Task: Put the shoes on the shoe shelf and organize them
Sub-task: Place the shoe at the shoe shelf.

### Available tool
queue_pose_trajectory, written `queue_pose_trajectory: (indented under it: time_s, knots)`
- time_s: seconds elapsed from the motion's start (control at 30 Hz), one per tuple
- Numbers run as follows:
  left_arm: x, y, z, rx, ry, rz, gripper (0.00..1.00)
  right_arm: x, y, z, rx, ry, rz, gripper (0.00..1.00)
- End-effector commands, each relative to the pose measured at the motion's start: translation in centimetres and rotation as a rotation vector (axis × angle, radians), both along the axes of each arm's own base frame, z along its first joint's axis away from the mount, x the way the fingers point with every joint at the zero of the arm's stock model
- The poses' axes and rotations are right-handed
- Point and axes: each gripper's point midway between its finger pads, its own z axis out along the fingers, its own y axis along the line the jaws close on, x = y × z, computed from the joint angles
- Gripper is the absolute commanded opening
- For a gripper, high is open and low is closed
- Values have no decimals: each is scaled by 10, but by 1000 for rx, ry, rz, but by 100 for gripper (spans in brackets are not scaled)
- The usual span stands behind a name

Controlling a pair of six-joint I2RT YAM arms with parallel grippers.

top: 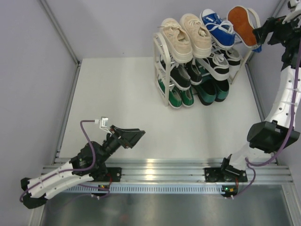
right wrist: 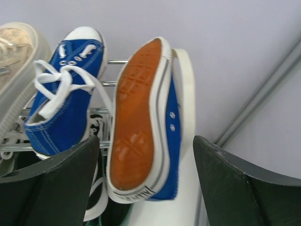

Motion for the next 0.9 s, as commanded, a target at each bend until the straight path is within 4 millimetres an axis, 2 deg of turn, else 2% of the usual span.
queue_pose_trajectory:
  time_s: [0.0, 0.13, 0.4, 0.53, 0.63, 0.67, 0.7, 0.8, 0.83, 0.87]
  knots:
    - [-2, 0, 7, -19, -24, -8, 87, -2, -25, 15, 11, -30, -60, 80]
    - [-1, 0, 6, -17, -24, -8, 87, 13, -33, -8, 102, 35, -71, 79]
    - [-3, -1, 7, -18, -26, -15, 87, 34, -28, -31, 277, 118, -33, 75]
    - [-2, 0, 7, -19, -26, -11, 87, 35, -25, -38, 295, 144, -19, 68]
    - [-2, 0, 6, -18, -25, -8, 87, 32, -18, -37, 311, 151, 15, 57]
    - [-1, 0, 5, -17, -24, -8, 87, 31, -18, -35, 315, 150, 20, 57]
    - [-1, 0, 5, -17, -24, -6, 87, 30, -16, -35, 322, 151, 24, 57]
    - [-2, 0, 7, -18, -27, -11, 87, 25, -13, -26, 340, 139, 25, 71]
    - [-2, 0, 7, -18, -27, -11, 87, 23, -12, -23, 350, 136, 22, 79]
    - [-2, -1, 7, -18, -27, -14, 87, 21, -11, -21, 357, 137, 23, 81]
